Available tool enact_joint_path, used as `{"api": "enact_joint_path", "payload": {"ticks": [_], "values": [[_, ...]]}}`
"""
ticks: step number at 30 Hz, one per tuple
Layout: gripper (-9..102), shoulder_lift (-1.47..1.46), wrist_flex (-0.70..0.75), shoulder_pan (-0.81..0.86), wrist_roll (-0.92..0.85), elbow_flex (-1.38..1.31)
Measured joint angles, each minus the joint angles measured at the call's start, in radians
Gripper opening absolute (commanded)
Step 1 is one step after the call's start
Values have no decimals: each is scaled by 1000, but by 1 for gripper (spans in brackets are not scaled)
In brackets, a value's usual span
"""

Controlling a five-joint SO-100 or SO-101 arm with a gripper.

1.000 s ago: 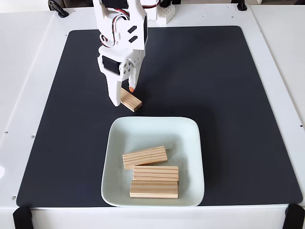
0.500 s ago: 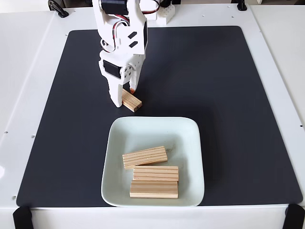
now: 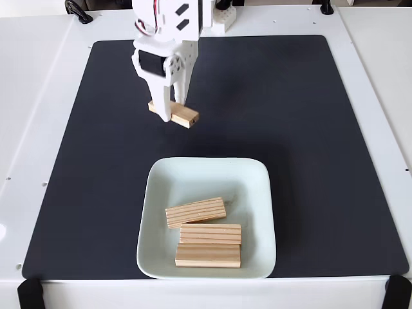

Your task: Pick up the wooden block and place them on the plate.

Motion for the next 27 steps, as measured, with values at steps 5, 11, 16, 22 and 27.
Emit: {"api": "enact_joint_path", "payload": {"ticks": [5, 11, 16, 22, 27], "values": [[0, 325, -38, -52, -92, 227], [0, 746, -285, -100, -196, 578], [0, 1035, -508, -121, -288, 787], [0, 1008, -621, -133, -328, 764], [0, 726, -630, -135, -331, 543]]}}
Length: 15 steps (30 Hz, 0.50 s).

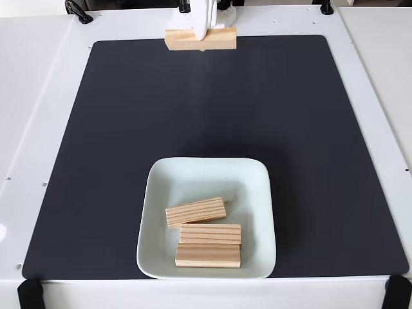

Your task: Pick up the wooden block and place them on the plate.

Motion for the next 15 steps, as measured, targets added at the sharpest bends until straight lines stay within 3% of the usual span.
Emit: {"api": "enact_joint_path", "payload": {"ticks": [15], "values": [[0, -923, -2, 11, 0, -824]]}}
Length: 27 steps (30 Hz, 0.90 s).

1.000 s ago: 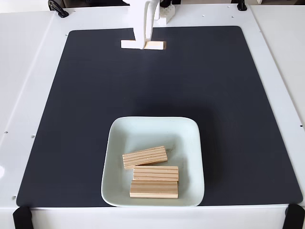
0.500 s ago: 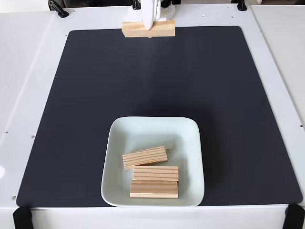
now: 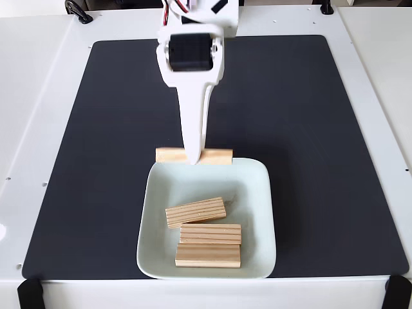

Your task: Pick up the wooden block and place them on the plate.

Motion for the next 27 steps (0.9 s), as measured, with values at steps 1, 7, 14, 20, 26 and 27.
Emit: {"api": "enact_joint_path", "payload": {"ticks": [1, 7, 14, 20, 26, 27], "values": [[0, -40, 0, -2, -3, -40], [0, -189, 0, -32, -3, -184], [0, -198, 0, -43, -3, -193], [25, -198, 26, -58, -12, -193], [40, -164, 212, -55, -9, -193], [40, -155, 233, -55, -5, -193]]}}
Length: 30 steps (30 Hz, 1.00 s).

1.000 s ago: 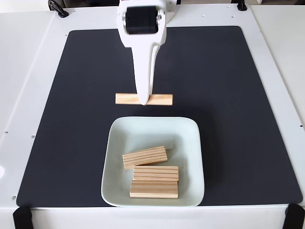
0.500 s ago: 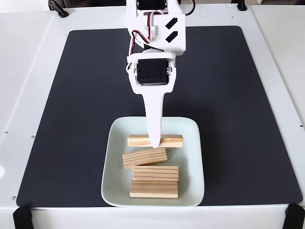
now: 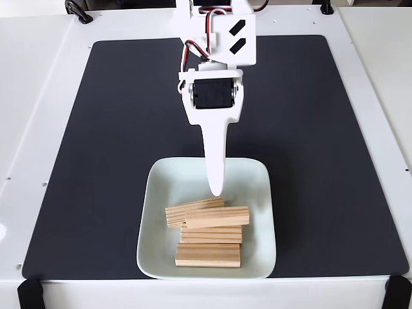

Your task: Pick up the wooden block and place them on the plate.

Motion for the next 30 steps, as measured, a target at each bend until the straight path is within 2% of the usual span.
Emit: {"api": "enact_joint_path", "payload": {"ticks": [14, 20, 24, 30], "values": [[40, 133, 32, 9, 3, 6], [40, 304, 25, 8, 3, 186], [40, 453, -84, 8, 3, 379], [40, 746, -399, 5, 3, 767]]}}
